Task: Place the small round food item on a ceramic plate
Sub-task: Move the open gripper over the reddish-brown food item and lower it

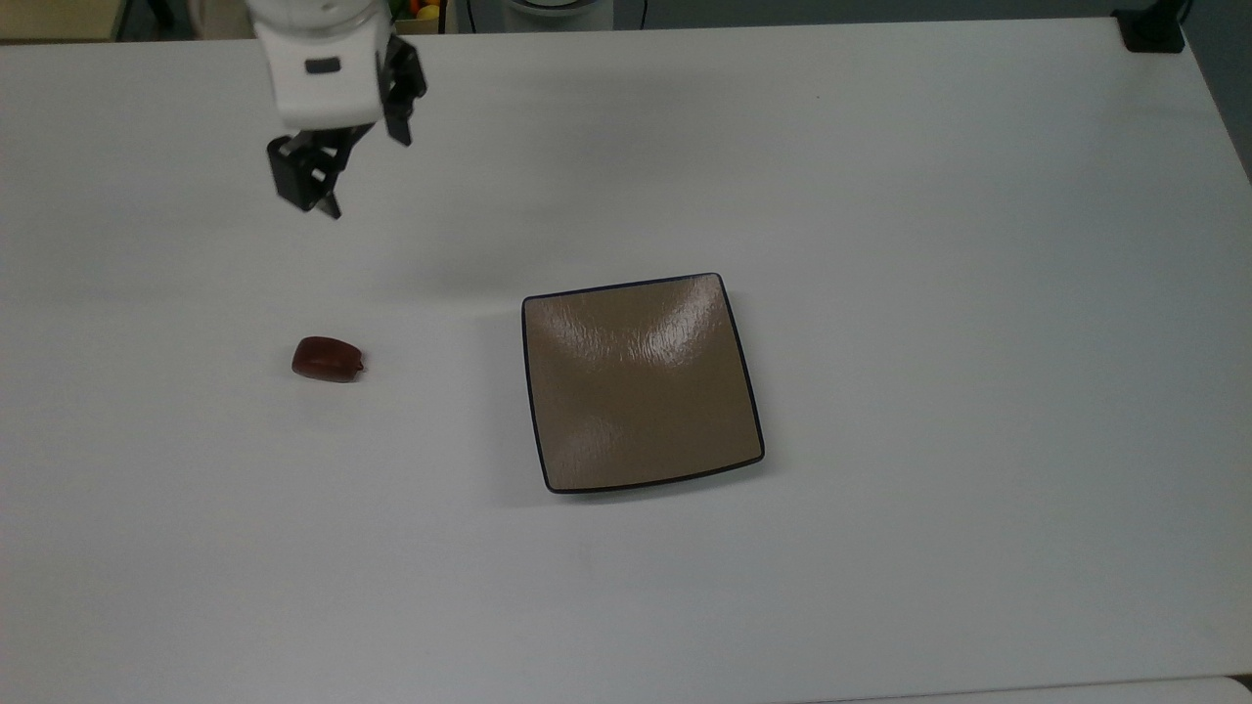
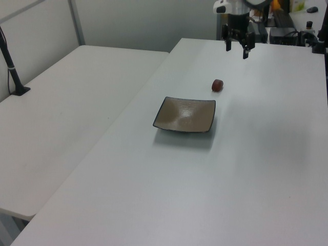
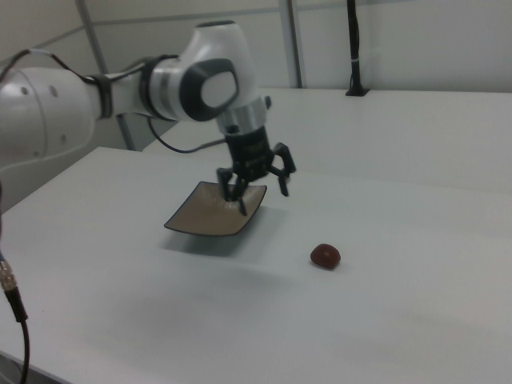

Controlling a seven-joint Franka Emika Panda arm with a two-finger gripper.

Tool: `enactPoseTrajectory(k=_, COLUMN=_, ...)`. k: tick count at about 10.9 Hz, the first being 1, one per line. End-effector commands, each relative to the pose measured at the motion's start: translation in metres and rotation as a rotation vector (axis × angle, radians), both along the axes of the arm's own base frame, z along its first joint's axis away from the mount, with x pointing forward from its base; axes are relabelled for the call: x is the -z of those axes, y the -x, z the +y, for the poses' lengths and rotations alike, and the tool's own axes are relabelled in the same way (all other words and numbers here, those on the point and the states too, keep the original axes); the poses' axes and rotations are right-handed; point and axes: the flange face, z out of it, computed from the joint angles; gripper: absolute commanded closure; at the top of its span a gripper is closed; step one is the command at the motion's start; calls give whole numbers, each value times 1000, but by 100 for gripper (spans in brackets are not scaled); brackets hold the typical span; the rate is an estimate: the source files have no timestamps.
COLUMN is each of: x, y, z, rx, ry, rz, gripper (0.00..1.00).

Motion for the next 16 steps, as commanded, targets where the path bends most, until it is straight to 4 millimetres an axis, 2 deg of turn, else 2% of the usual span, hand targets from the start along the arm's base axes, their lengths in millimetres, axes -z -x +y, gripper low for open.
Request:
enactPoseTrajectory(k=1, x=21, y=-28, z=-38, rx=-143, ry=21, rz=-61, gripper=0)
enactPoseTrajectory(k=4, x=57, y=-43, z=-63, rx=-198, ry=33, rz=-97, gripper=0)
enactPoseTrajectory(k=6, x=73, y=-48, z=-66, rx=-207, ry=47, rz=-94, gripper=0)
enactPoseTrajectory(k=10, x=118, y=-63, z=-64, rx=-226, ry=50, rz=-110, gripper=0)
enactPoseTrajectory(k=12, x=131, y=-66, z=-62, rx=-257, ry=91, rz=-103, gripper=12)
enactPoseTrajectory(k=13, x=138, y=-68, z=-61, rx=-265, ry=98, rz=-98, gripper=21)
enactPoseTrajectory(k=14, x=141, y=-68, z=-60, rx=-271, ry=100, rz=-104, gripper=34)
enactPoseTrajectory(k=16, x=143, y=-70, z=-57, rx=-292, ry=117, rz=-115, gripper=43)
